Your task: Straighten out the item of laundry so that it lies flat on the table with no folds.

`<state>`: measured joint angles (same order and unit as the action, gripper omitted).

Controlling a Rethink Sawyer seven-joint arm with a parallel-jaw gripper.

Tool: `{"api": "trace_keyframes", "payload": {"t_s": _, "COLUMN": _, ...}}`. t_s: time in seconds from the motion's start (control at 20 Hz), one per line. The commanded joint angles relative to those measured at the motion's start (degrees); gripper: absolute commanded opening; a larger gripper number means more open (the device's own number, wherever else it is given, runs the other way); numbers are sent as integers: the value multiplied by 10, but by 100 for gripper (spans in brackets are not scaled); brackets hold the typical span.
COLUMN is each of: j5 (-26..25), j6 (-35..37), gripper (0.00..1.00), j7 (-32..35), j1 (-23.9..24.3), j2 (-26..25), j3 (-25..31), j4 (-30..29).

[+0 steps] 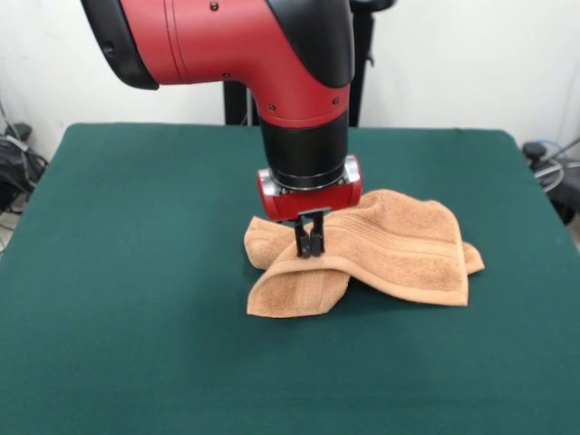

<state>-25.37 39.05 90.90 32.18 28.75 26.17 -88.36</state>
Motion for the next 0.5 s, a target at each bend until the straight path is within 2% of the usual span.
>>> {"api": "trace_keyframes", "payload": {"t_s": 0.05, "j5": -33, "j6": -45, "gripper": 0, "j7": -12, "j1": -6, "j2": -4, "j3": 11, "j4": -12}}
{"api": "trace_keyframes", "payload": {"t_s": 0.5, "j5": -36, "j6": -59, "gripper": 0, "j7": 0, "j1": -7, "j2": 12, "j3": 3, "j4": -35}}
